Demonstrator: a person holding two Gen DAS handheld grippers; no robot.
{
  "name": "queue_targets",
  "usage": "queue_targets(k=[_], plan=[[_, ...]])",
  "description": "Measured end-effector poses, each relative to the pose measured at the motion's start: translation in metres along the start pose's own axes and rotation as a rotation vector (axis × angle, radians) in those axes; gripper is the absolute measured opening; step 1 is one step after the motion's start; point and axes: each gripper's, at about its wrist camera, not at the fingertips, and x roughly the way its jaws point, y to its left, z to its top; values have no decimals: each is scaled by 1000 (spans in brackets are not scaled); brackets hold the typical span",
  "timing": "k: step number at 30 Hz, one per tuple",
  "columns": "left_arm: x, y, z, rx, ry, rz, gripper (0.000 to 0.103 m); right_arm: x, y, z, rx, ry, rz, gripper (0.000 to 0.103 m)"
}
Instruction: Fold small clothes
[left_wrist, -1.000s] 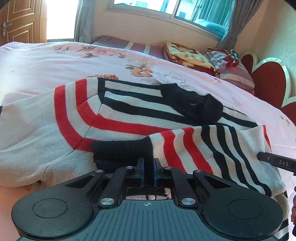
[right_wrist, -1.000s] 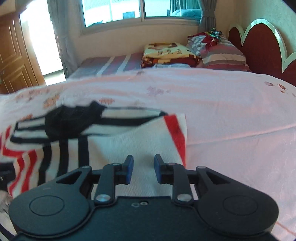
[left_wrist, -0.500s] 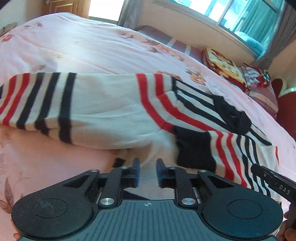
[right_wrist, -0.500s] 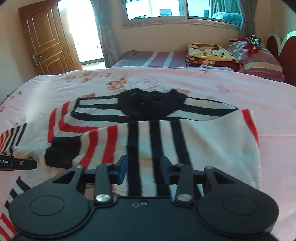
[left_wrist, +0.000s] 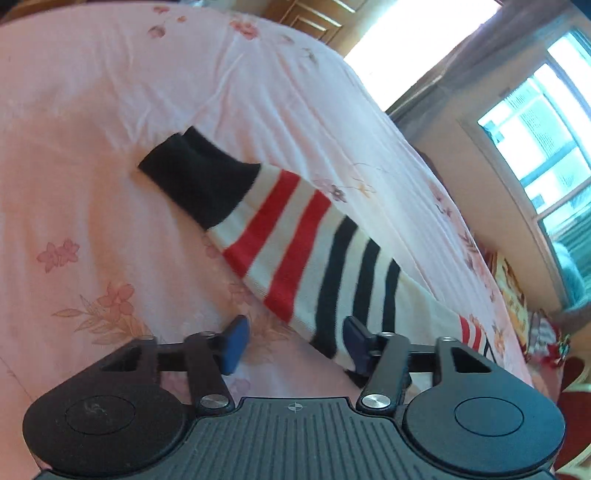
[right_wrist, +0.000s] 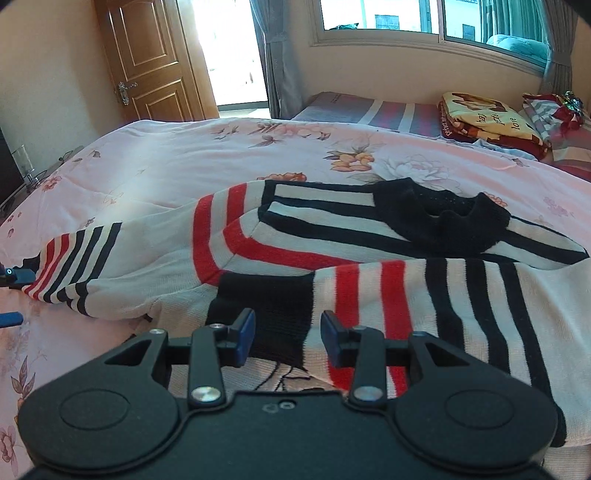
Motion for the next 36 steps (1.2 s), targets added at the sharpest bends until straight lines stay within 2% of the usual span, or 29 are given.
queue_targets(k=[3, 8, 9, 10, 11, 14, 16, 18, 20, 21, 23, 25, 27, 29, 31, 34, 36], plan=[[14, 13, 13, -81, -30, -36, 51, 9, 5, 1, 6, 12, -5, 39], [37, 4, 32, -73, -63, -56, 50, 19, 5, 2, 18, 23, -36, 39], [39, 1, 34, -64, -68, -55, 46, 21, 5, 3, 20, 25, -42, 39], [41, -1, 35, -60, -70, -42, 35, 23, 4, 3, 22, 27, -48, 38], [45, -2, 36, -62, -60, -34, 6, 24, 4, 3, 22, 28, -53, 38], [48, 0, 36, -91, -70, -42, 6, 22, 4, 7, 20, 7, -76, 39], [38, -11, 33, -26, -103, -52, 5, 21, 5, 6, 2, -11, -93, 39], [21, -35, 30, 78, -144, -98, 5, 35, 11, -3, -69, 47, -116, 41], [5, -75, 24, 196, -159, -193, 5, 37, 21, -10, -179, 12, -144, 41], [-3, -96, 19, 251, -156, -248, 5, 37, 19, -8, -167, 20, -137, 41], [-19, -145, 0, 376, -152, -359, 5, 30, 4, 2, -60, 33, -85, 38], [-30, -191, -30, 498, -112, -473, 5, 14, -14, 5, 61, -2, -38, 40], [-27, -233, -66, 587, -30, -566, 5, -7, -32, 3, 138, -45, -25, 41], [-15, -267, -112, 681, 62, -616, 5, -28, -55, -2, 198, -71, -40, 44], [0, -293, -159, 780, 187, -625, 6, -46, -82, -10, 251, -81, -74, 46], [17, -309, -219, 914, 325, -575, 6, -69, -121, -27, 330, -81, -133, 46], [15, -314, -241, 988, 366, -523, 6, -81, -141, -38, 378, -76, -153, 47]])
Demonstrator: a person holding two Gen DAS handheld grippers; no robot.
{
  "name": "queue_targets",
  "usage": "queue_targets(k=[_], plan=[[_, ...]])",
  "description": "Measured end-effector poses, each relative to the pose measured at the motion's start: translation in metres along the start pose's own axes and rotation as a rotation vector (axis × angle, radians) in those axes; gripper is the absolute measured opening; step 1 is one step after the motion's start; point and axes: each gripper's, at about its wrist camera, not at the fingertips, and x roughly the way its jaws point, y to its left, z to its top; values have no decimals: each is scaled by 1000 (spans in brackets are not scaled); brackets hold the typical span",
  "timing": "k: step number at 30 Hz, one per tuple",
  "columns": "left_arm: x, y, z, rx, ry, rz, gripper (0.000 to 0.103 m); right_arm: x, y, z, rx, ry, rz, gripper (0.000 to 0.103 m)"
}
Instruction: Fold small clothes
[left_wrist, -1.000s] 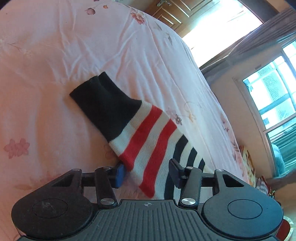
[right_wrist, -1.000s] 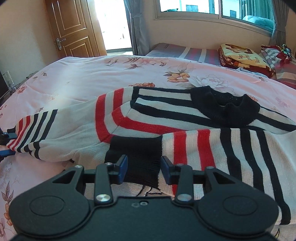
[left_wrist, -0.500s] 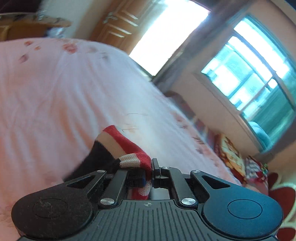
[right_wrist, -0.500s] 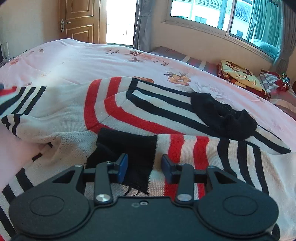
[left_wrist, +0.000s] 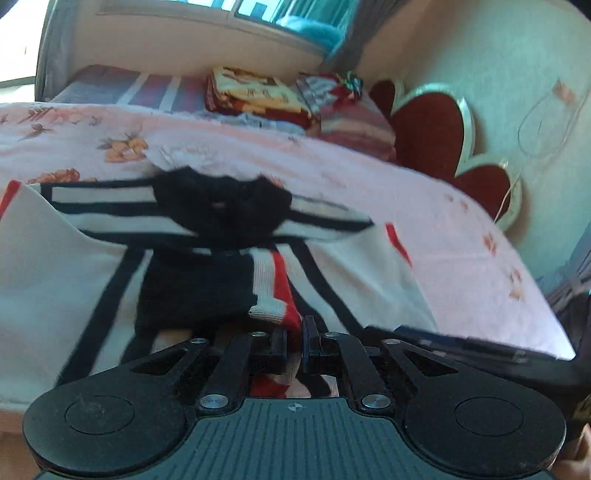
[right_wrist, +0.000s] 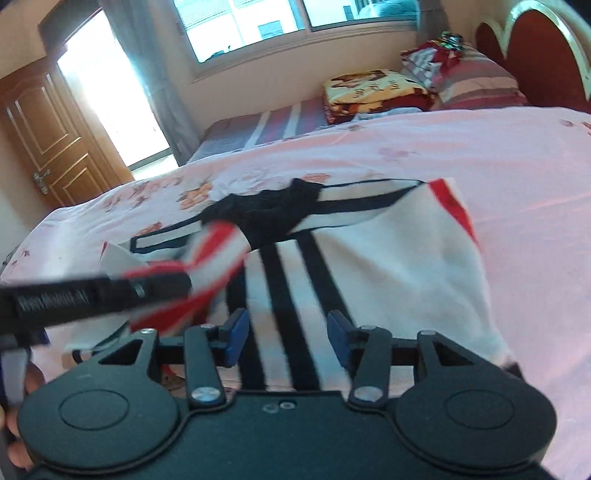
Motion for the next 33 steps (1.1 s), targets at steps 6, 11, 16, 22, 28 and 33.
queue_targets(k=[6, 11, 16, 22, 28, 33], plan=[[-48, -21, 6, -17, -114, -11, 95, -13, -30, -10, 61, -1, -2, 54], [-60, -39, 15, 76, -189, 0, 96, -11, -20, -14, 27, 2, 13, 58], [-75, 1, 22, -56, -232, 86, 96, -11, 0, -20, -11, 23, 72, 58], [-81, 84, 11, -124, -231, 392, 96, 14, 54, -17, -161, 19, 69, 59], [-66, 132, -9, -208, -153, 496, 96, 29, 79, -6, -157, 25, 104, 63], [-43, 130, -21, -166, -95, 475, 96, 35, 95, -7, -250, 17, -10, 66]])
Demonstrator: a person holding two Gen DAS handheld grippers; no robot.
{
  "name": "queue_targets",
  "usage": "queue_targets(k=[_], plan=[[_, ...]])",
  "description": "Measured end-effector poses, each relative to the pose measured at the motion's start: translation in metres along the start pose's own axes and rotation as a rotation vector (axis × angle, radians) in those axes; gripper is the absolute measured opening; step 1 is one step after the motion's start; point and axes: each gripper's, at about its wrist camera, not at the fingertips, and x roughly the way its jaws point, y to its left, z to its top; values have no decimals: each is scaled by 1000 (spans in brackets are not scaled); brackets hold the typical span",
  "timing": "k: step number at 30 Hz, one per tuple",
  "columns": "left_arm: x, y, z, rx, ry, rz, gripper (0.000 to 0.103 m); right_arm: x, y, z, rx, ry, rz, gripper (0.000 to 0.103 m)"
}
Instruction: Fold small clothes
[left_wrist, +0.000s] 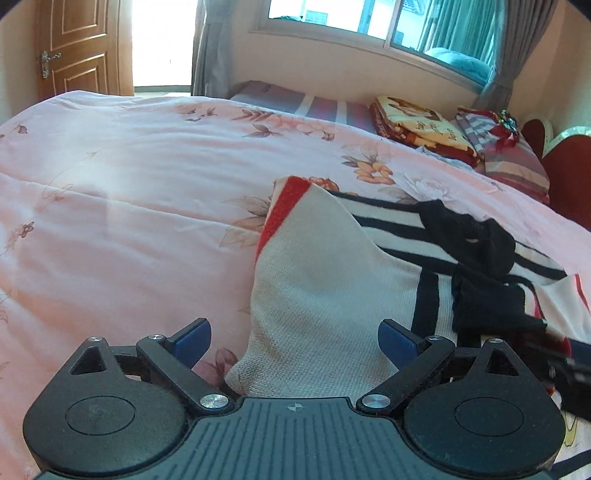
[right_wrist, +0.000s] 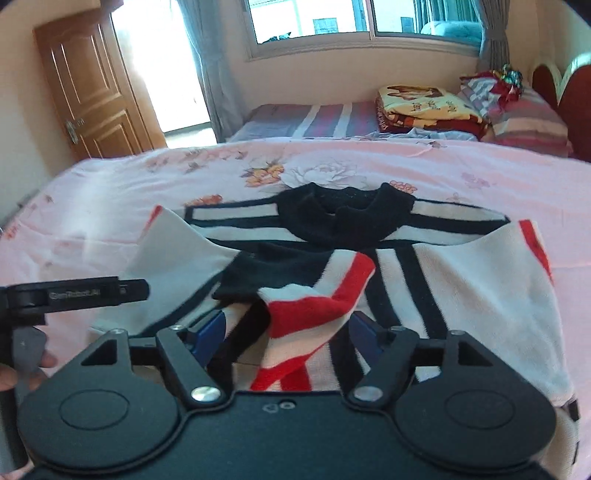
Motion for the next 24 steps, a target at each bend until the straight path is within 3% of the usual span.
queue_targets(k=[1, 2, 4, 5, 7, 9, 13, 16, 17, 18, 20, 24], plan=[[1, -2, -2, 8, 3, -1, 96, 6, 0, 1, -3, -4, -31, 43], [3, -3, -4, 12, 4, 2, 96, 11, -4, 3, 19, -2, -47, 27], [2, -4, -5, 14, 4, 4, 96, 9, -20, 9, 122, -21, -5, 22], [2, -3, -5, 7, 7, -3, 96, 2, -31, 9, 170, -42, 11, 14], [2, -1, -5, -5, 16, -20, 96, -14, -53, 4, 230, -81, 0, 8], [6, -2, -6, -1, 23, -29, 96, -25, -82, -8, 329, -87, -23, 8], [12, -3, -6, -4, 29, -41, 96, -11, -118, -34, 423, 35, -7, 9], [14, 2, 2, -16, 26, -40, 96, -13, -120, -33, 423, 9, 24, 26], [16, 4, 7, -30, 21, -37, 96, -12, -122, -32, 436, 4, 43, 26], [19, 8, 12, -49, 19, -34, 96, -10, -124, -30, 444, 4, 46, 24], [28, 15, 23, -98, 28, -31, 96, -5, -125, -27, 441, 10, 43, 11], [49, 24, 41, -152, 30, -21, 96, -18, -116, -16, 355, -67, 16, 8]])
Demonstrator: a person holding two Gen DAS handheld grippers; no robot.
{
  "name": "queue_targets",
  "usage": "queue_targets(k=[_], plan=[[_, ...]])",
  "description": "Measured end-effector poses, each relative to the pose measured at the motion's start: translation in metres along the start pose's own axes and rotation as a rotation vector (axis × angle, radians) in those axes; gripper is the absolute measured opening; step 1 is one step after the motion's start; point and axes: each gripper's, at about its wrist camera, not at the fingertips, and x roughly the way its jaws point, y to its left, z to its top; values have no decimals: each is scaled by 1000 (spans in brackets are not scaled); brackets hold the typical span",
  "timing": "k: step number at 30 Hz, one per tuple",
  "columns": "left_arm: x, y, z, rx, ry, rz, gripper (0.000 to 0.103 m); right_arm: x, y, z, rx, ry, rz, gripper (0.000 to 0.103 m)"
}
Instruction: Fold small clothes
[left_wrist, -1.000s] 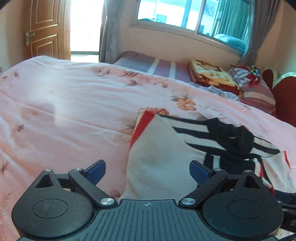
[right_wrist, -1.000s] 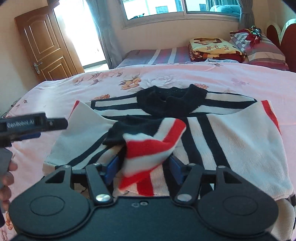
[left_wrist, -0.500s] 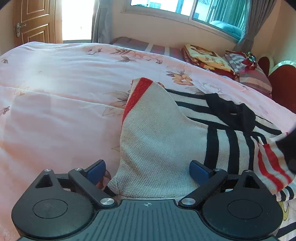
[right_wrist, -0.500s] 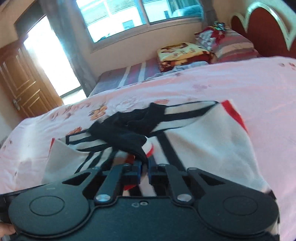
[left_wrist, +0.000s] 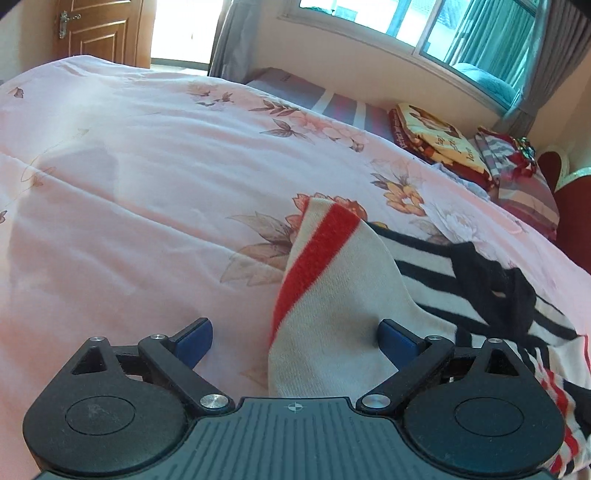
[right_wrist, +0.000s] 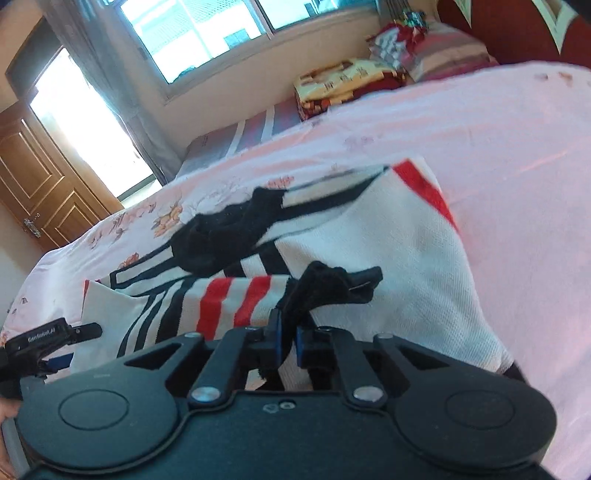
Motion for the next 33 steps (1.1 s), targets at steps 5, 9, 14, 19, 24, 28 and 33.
queue_targets(k=[5, 9, 14, 19, 24, 28, 33], plan=[[19, -8, 12, 15, -31, 48, 96, 5, -13, 3, -47, 4, -106, 8], [27, -3, 17, -29, -79, 104, 96, 11, -14, -13, -87, 45, -131, 8], [18, 0, 20, -11, -80, 125, 96, 8, -17, -10, -81, 26, -181, 16], [-37, 2, -6, 58, -127, 50, 96, -26, -17, -1, -117, -90, -218, 26], [-66, -9, -51, 135, -79, -9, 96, -20, 7, -1, -183, -76, -108, 28], [-57, -3, -82, 153, -41, 27, 96, 5, 26, -17, -276, -10, -110, 30], [-59, 12, -83, 103, -56, 34, 97, 19, 3, -22, -298, 15, -142, 28]])
